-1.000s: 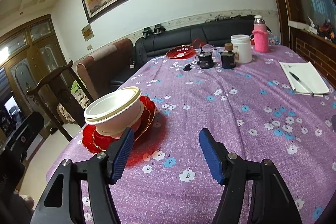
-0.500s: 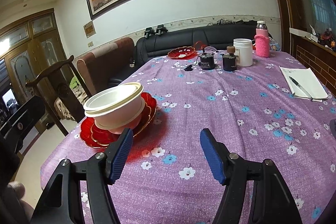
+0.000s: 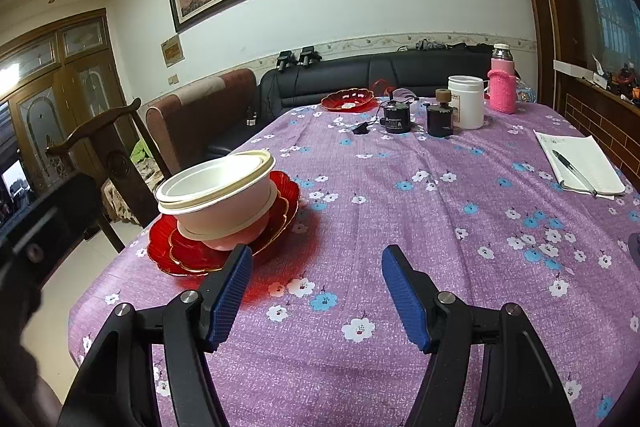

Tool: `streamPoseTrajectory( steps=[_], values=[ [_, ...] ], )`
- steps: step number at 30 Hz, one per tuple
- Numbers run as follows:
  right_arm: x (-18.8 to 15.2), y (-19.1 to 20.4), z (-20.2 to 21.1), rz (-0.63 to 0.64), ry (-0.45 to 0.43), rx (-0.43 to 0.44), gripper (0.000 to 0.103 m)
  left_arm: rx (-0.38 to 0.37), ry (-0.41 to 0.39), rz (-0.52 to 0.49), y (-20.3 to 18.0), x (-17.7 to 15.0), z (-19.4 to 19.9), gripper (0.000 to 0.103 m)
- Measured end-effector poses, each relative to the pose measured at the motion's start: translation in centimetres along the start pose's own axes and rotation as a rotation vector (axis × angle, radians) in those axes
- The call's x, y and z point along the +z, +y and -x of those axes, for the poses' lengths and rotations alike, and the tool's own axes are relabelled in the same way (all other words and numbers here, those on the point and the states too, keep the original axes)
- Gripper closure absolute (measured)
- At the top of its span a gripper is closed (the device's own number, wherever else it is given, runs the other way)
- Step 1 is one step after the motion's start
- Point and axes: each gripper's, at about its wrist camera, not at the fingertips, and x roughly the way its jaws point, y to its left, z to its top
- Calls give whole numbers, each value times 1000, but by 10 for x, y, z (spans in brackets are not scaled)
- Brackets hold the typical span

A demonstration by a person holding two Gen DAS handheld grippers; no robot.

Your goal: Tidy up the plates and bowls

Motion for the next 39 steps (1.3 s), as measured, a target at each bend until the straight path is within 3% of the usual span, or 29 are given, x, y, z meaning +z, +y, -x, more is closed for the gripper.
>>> streamPoseTrajectory(
  steps=[11,21,39],
  values=[
    [-3,6,-2,34,3,5,29,86,149,79,18,-5,-32,0],
    [-8,23,-9,92,13,2,28,111,260,110,34,-13,-55,0],
    [-16,35,-23,132,53,15,27,144,329,98,37,-18,-70,0]
  ],
)
